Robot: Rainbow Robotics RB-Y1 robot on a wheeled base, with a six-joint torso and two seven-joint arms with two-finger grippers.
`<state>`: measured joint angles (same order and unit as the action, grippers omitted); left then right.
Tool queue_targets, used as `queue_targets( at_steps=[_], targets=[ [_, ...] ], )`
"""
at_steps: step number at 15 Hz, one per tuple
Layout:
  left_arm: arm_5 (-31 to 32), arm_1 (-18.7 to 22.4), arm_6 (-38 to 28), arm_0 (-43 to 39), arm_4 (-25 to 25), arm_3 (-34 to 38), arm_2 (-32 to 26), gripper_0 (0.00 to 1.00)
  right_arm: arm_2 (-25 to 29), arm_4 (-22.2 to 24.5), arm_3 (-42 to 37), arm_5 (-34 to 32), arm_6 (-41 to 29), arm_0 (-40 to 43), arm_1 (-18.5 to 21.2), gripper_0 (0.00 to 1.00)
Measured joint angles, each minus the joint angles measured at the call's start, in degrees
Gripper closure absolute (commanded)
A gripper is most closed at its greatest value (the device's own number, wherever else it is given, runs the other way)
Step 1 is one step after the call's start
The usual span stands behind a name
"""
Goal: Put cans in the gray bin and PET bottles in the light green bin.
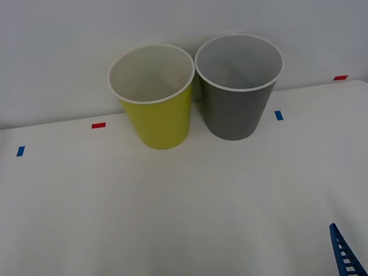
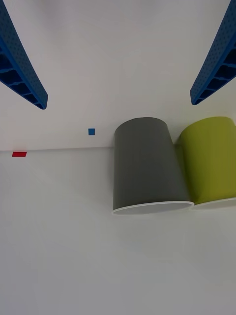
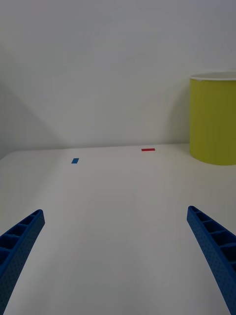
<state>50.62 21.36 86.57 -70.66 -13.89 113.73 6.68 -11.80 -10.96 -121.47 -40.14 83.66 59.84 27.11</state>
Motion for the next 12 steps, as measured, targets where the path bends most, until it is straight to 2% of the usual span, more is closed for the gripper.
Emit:
queue_targets(
  at_steps=[5, 12],
  targets=[
    [0.00, 0.00, 0.00, 0.00, 0.00, 0.00, 0.00, 0.00, -1.92, 0.45, 2.71, -5.77, -0.34, 2.87, 0.47, 0.00],
    [0.00, 0.00, 0.00, 0.00, 0.00, 0.00, 0.00, 0.00, -2.18, 0.34, 3.08, -6.54, -0.51, 3.26, 0.48, 0.00]
  ],
)
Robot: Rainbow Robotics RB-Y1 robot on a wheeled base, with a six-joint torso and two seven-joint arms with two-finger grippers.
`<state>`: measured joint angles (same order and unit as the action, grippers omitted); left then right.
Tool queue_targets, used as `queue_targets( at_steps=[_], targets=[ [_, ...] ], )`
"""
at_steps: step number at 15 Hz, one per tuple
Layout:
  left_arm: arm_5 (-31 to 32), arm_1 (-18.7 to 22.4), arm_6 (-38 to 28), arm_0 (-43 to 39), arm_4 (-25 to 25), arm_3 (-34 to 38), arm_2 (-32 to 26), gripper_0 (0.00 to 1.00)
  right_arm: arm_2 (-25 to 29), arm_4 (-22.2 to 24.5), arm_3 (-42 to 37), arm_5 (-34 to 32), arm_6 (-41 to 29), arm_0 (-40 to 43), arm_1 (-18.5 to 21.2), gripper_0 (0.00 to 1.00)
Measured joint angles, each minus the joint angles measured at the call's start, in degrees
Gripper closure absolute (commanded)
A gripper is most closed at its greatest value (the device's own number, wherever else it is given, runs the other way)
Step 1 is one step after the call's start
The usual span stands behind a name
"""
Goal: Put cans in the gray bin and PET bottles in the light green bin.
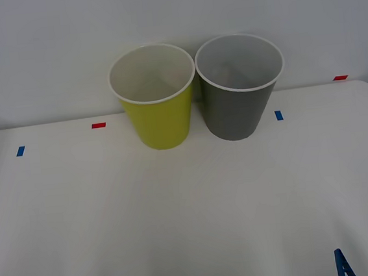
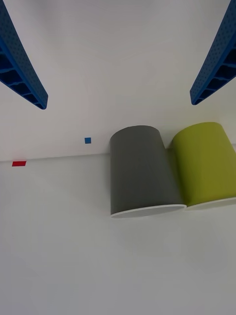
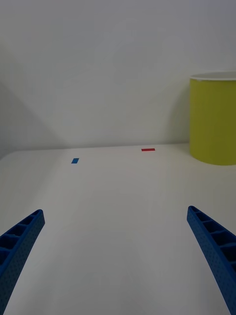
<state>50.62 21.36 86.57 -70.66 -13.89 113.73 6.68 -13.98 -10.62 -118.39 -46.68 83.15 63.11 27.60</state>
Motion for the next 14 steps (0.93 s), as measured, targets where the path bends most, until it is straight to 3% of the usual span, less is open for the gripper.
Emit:
queue_targets(
  at_steps=[14],
  targets=[
    [0.00, 0.00, 0.00, 0.00, 0.00, 0.00, 0.00, 0.00, 0.00, -0.01, 0.00, 0.00, 0.00, 0.00, 0.00, 0.00]
  ],
)
